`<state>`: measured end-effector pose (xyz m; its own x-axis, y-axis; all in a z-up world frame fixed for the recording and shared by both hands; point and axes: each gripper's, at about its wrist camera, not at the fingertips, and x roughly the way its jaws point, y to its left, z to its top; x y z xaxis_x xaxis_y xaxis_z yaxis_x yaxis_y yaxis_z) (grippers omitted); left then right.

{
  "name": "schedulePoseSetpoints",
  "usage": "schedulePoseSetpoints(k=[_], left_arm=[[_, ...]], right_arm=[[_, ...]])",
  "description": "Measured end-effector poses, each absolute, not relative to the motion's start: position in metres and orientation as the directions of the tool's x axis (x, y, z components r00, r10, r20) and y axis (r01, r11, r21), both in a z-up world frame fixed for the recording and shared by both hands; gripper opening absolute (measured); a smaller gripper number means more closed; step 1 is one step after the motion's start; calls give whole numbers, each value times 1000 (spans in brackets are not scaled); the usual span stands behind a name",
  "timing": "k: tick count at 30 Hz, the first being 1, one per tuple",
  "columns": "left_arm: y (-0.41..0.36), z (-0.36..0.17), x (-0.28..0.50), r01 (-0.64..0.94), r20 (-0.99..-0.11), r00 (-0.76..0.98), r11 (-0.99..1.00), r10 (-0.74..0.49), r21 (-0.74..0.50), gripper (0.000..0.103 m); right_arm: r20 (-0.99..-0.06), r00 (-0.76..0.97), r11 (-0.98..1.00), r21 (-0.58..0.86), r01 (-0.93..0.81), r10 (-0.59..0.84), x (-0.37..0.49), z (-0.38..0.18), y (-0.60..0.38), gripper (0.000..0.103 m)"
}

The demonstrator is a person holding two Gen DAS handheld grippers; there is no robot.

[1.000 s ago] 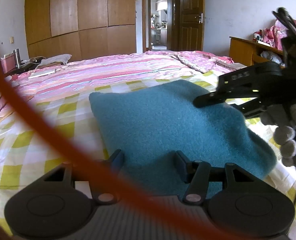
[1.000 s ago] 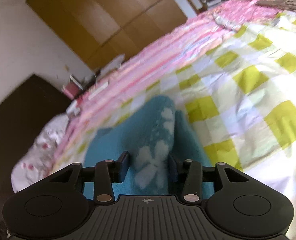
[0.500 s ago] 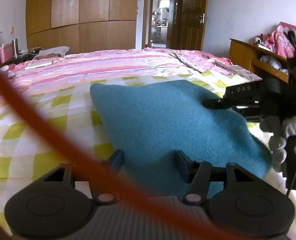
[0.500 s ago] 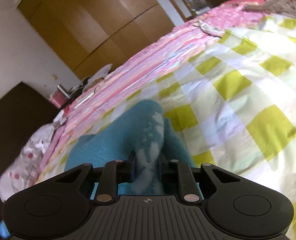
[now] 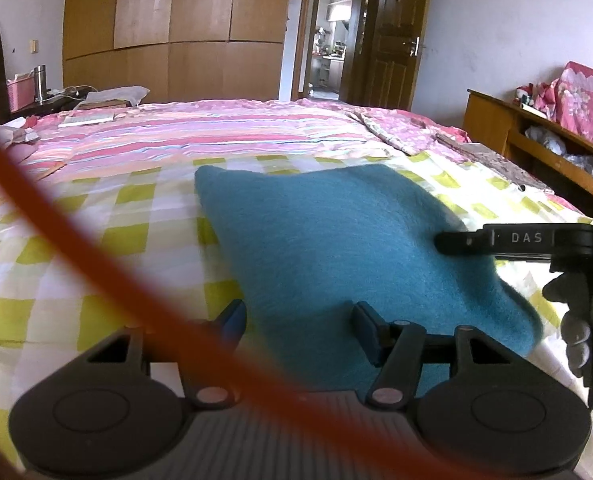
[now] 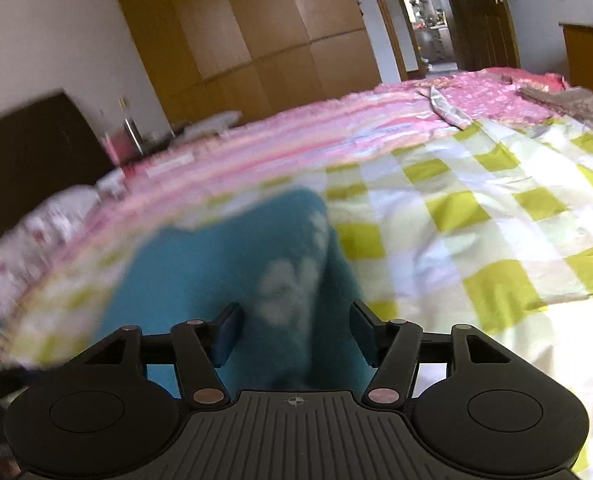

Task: Fold small clothes

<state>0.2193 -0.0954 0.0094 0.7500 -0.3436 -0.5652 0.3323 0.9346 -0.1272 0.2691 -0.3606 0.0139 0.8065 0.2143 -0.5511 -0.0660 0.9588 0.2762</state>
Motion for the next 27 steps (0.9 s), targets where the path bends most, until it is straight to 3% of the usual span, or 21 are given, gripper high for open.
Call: schedulePoseSetpoints(k=[7,10,16,22,27], left_arm=[[-77,11,217,308,-546,755,932,-362,-192,69],[-72,7,224,306,-552,737,920,-391,-244,71],[-83,-8,254,321,-587,659,882,-470,-346,74],[-85,-5,245,328,-591,658,884,-467,-334,73],[-59,6,204,342,-612,663,901,-432,-265,73]], right_arm=[[-560,788,919,394,-18,255,281,-5,-383,60],[-565,774,900,435,-13,284,281,-10,-391,70],[-572,734,833,553,15,367,288,-20,-396,71],[-555,735,797,604,32,391,280,-18,-391,55],[-553,699,759,650,21,454,259,-16,-376,52]])
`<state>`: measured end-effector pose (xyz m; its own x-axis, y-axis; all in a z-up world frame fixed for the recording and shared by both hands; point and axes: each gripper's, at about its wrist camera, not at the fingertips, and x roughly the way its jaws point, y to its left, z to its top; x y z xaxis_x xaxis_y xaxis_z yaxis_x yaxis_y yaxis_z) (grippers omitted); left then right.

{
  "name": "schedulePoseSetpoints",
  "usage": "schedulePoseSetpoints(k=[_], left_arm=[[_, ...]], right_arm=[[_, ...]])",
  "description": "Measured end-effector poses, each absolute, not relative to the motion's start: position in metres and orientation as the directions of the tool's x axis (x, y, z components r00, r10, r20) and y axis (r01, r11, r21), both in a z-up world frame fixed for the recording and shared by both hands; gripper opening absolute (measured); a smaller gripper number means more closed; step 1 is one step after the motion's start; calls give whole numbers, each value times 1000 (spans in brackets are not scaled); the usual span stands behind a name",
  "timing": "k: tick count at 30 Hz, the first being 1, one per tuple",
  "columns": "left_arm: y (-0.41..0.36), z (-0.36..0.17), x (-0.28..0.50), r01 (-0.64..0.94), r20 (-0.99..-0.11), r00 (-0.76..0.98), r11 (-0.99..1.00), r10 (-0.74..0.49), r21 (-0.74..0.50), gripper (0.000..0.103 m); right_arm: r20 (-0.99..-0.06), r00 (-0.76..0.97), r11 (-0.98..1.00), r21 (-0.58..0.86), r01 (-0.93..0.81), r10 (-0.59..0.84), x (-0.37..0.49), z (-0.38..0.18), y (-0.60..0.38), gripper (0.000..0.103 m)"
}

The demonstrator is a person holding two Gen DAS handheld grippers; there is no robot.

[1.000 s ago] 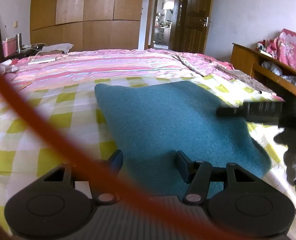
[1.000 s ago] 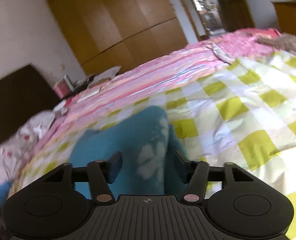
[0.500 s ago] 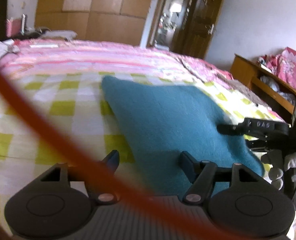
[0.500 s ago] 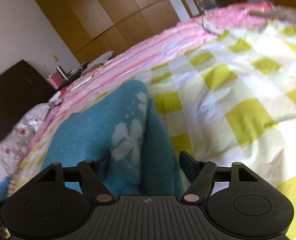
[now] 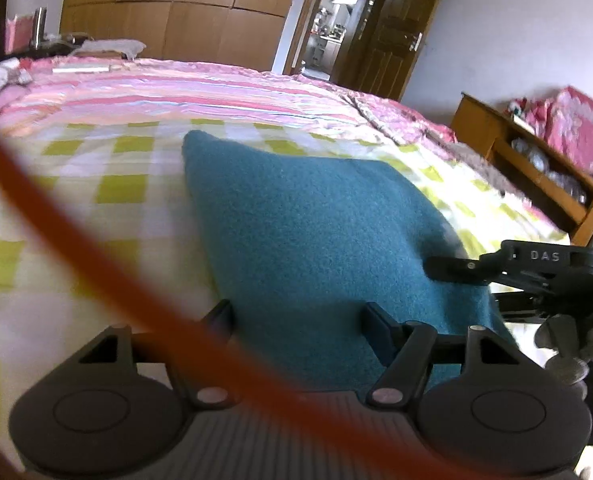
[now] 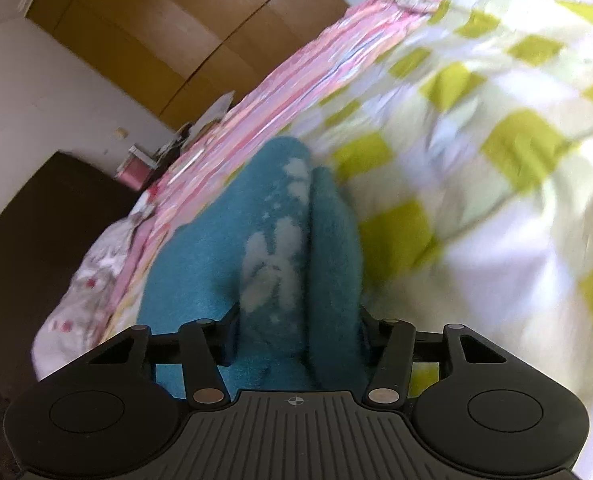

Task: Fold small clothes

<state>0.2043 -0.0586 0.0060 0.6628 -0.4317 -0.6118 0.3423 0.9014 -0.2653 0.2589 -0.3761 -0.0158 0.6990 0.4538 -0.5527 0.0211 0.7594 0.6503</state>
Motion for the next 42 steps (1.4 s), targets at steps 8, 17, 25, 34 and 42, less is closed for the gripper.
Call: schedulePoseSetpoints(k=[8,17,25,34,42], left_arm=[[-56,19,168,366,-598,724,926,-344,-90,73],[-76,31,167,397,-550,757,917,-353,-42,73],[-109,40,162,505,-509,737,863,-444,-21,73],[-140,17,164,537,-558,708,843,-432,30,73],[-127,31,162,488,-563,709,872,-424,-42,73]], right_arm=[[-584,715,861,506,-48,383,202,5,-340,60],[-511,787,892,440,-107,346,209,39,-332,54],[-496,736,780,622,-69,461,255,27,-351,14],[-520,776,823,568,3,356,259,-2,-364,12],[-510,808,885,465,-29,295,234,30,-354,29]])
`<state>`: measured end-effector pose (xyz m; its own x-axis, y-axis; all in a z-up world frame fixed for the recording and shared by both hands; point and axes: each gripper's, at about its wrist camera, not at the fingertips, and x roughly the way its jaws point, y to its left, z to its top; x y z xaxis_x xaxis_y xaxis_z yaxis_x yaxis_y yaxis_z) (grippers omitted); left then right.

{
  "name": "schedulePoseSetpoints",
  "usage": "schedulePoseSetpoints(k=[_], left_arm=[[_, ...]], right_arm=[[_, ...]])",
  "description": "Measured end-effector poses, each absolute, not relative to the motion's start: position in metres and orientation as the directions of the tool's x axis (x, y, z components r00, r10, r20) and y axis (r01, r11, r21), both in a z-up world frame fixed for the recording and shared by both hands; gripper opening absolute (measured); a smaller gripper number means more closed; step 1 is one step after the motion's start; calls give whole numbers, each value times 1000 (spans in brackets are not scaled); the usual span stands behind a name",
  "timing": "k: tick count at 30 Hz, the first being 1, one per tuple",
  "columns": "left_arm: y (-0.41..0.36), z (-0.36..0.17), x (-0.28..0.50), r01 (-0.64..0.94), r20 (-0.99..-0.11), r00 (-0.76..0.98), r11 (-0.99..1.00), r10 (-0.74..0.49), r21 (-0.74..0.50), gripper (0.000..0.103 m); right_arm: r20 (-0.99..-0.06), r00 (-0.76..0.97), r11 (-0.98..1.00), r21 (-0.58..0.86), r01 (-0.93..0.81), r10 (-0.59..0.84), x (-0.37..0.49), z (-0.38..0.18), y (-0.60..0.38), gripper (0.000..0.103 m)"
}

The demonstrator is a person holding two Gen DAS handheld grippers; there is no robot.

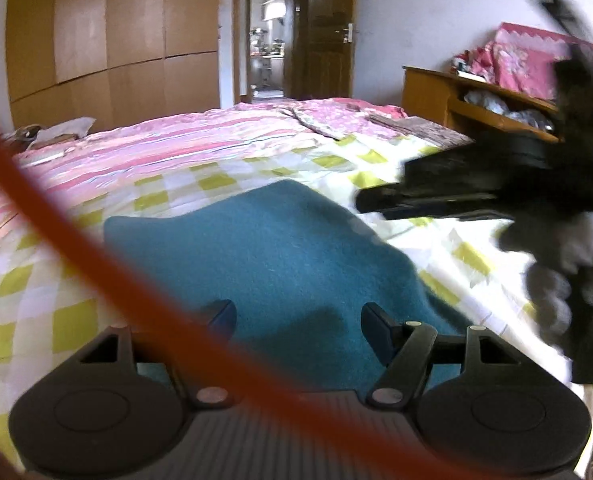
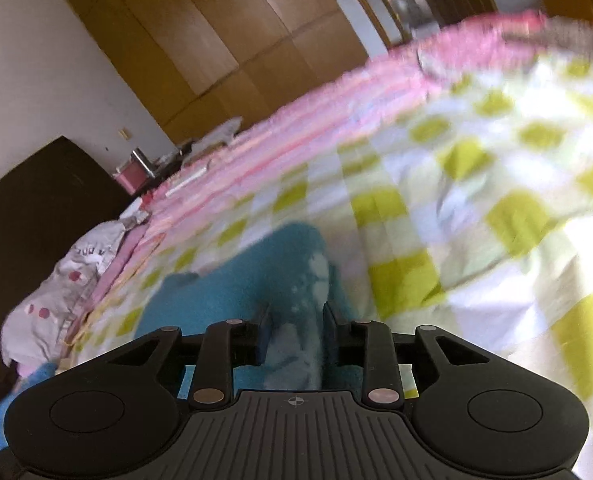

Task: Fold small clothes

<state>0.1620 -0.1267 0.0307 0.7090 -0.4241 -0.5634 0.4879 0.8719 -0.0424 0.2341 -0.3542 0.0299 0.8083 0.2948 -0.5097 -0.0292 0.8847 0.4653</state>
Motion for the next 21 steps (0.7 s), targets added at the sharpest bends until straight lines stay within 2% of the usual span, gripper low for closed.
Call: schedulePoseSetpoints(k=[3,7,9,12,14,17,21], left_arm=[[-118,34,158,451,-563,723,891,-401,-57,73],[-111,31,157,408,-578,726,910,-372,-72,73],[-113,28,160,405,-596,716,912,-363,-69,73],[-121,25,160,406,-609,717,913,-338,-28,73],[-125,27,160,401,-621,714,916,-324,-17,73],[-120,32,159,377,-641,698,925,-321,-53,73],[-112,34,154,341,-646,698,937,-309,-79,73]], right_arm=[[-498,816,918,386,-94,293,205,45,-343,29],[-544,776,930,339,-143,318,184,36,-329,24],[-582,772,959,257,-122,255,182,28,-324,21],[-622,737,947,312,-76,264,195,14,-336,19],[-622,740,953,293,-80,254,199,11,-335,20],[-635,734,950,310,-43,240,199,14,-335,20],[-632,752,970,238,-42,188,181,34,-323,20]])
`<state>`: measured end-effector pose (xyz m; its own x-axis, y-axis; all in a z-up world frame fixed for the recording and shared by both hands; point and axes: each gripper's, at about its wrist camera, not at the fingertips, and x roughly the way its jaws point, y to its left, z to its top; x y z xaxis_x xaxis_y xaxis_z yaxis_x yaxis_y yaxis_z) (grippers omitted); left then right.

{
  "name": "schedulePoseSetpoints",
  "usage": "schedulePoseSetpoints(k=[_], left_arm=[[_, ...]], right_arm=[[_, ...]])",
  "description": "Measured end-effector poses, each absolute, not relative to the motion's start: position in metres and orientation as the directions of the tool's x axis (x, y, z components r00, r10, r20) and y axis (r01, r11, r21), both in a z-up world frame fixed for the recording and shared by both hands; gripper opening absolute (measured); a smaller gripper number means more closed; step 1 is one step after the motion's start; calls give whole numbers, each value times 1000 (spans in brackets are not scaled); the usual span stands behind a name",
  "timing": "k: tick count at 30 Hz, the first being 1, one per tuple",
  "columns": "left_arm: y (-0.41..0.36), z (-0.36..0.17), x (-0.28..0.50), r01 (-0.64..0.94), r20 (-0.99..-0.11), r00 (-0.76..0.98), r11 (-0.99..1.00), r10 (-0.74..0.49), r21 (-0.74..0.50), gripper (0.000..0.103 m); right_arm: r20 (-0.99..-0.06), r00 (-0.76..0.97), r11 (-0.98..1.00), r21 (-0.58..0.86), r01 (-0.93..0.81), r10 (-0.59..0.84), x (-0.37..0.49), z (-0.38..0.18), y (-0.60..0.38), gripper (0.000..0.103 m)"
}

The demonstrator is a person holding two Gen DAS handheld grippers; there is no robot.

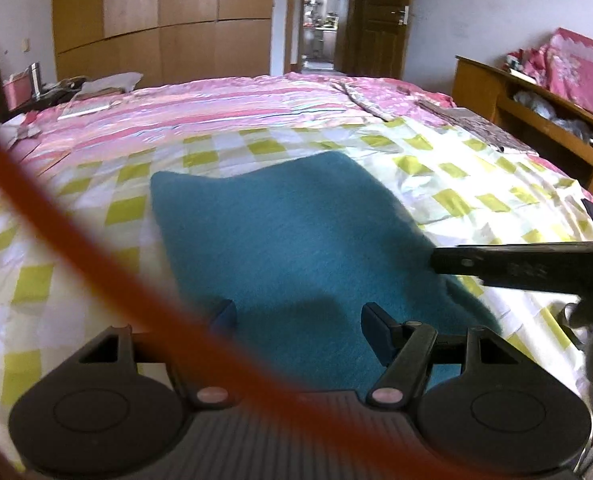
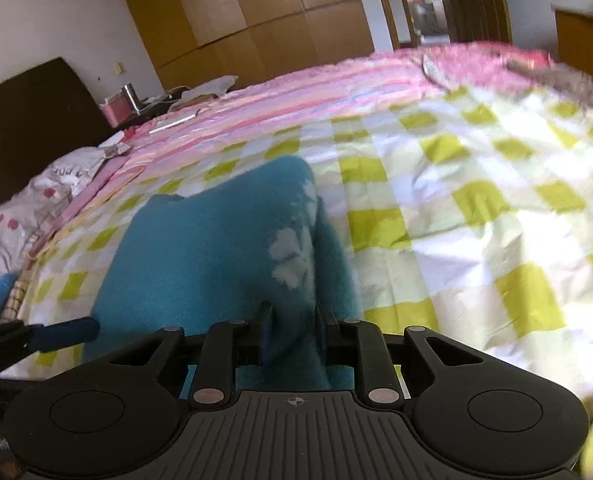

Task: Fold small clothes

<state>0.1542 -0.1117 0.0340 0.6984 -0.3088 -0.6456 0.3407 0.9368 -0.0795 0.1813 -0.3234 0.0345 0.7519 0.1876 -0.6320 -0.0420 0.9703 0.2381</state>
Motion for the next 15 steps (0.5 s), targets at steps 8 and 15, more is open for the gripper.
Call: schedulePoseSetpoints(k=[8,15], left_arm=[[-108,29,145,295,-686,678,953,-262,-72,74],[-102,28,135,270,-698,667,958,-261,-101,75]], right_arm=[[-674,730,992,121,-41,113,162,28,-307,21],[-672,735,994,109,-22,90,152,40,-305,25]])
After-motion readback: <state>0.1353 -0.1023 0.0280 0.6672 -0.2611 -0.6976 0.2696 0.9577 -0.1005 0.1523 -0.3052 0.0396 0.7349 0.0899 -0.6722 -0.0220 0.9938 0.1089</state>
